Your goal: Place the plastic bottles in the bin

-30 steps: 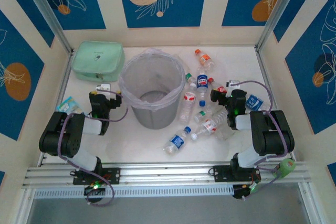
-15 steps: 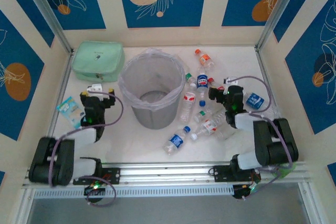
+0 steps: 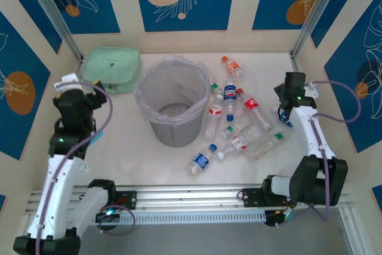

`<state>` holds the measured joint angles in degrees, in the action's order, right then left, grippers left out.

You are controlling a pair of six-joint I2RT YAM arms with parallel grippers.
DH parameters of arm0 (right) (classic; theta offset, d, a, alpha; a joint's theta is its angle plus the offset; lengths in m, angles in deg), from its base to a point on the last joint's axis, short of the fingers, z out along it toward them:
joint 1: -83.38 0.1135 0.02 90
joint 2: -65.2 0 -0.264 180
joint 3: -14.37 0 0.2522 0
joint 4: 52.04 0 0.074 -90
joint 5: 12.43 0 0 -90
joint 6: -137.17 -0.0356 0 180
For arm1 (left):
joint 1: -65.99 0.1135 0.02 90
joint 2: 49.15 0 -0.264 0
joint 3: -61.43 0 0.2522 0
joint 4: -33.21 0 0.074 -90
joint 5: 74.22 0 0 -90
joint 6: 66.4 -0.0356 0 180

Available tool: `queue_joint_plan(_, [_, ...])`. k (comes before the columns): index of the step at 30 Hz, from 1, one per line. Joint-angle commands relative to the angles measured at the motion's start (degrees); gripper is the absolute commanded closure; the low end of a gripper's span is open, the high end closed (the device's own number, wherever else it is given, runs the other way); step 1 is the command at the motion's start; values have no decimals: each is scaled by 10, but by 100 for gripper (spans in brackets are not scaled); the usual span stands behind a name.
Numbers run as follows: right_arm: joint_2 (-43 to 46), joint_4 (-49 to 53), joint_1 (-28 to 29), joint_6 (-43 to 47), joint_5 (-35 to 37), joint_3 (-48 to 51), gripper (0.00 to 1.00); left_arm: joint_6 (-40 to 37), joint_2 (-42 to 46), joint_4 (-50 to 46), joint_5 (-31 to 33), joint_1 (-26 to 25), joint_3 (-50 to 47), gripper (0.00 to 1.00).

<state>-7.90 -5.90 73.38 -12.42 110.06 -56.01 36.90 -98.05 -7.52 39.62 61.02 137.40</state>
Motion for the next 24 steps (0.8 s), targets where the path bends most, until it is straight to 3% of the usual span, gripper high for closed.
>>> queue_joint_plan(1, [15, 61, -55, -152, -44, 36, 10, 23, -56, -180, -151, 5, 118, 0])
queue_joint_plan(4, [18, 34, -113, -192, -75, 77, 12, 28, -67, -201, -182, 5, 181, 0])
queue_joint_plan(8, [11, -11, -170, -185, -106, 104, 13, 50, -94, -206, -272, 0, 228, 0])
queue_joint_plan(14, [-57, -65, -195, -178, -118, 96, 8, 80, -124, -158, -316, -26, 215, 0])
queue_joint_plan(18, [-96, -123, -204, -161, -123, 88, 3, 111, -150, -97, -382, -48, 201, 0])
queue_joint_plan(24, [-183, -146, -205, -158, -145, 49, 3, 99, -206, -89, -327, -109, 215, 0])
